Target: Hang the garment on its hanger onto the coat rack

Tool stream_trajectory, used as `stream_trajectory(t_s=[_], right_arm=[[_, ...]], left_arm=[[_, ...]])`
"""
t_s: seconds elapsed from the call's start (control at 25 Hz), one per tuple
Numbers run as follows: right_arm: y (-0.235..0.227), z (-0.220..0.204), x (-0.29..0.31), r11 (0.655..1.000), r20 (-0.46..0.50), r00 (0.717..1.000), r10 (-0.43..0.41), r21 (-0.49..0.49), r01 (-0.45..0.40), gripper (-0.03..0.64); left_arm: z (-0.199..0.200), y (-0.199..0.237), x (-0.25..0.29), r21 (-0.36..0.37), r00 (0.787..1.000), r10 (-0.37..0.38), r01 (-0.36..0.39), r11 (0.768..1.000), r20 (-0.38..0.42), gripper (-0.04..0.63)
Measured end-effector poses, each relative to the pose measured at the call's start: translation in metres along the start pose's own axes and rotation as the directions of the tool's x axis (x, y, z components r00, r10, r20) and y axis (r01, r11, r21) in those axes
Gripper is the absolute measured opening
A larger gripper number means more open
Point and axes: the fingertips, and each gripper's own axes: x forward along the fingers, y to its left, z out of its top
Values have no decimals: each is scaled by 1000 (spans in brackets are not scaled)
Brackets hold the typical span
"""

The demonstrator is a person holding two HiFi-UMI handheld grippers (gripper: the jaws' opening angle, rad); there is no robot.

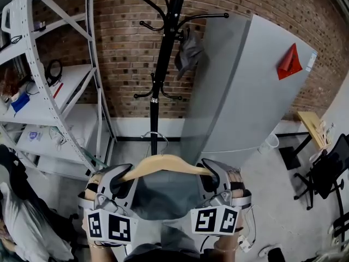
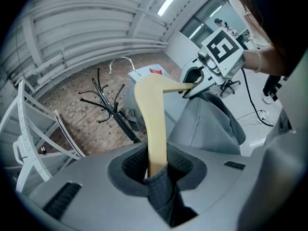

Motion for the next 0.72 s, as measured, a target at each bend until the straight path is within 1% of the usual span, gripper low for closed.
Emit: stream_trajectory(t_s=[0.12, 0.4, 0.72], right_arm=[[-13, -1, 27, 1000, 10, 1000, 9, 2, -9, 78], [-47, -6, 92, 999, 44, 998, 44, 1, -44, 78], [-91, -14, 152, 1000, 131, 991, 26, -17, -24, 78]], left_arm=[[-1, 17, 25, 0, 1000, 3, -3, 1000, 1, 83], [1, 57, 85, 4, 999, 35, -35, 999, -4, 83], [12, 94, 143, 34, 996, 92, -92, 995, -4, 83]])
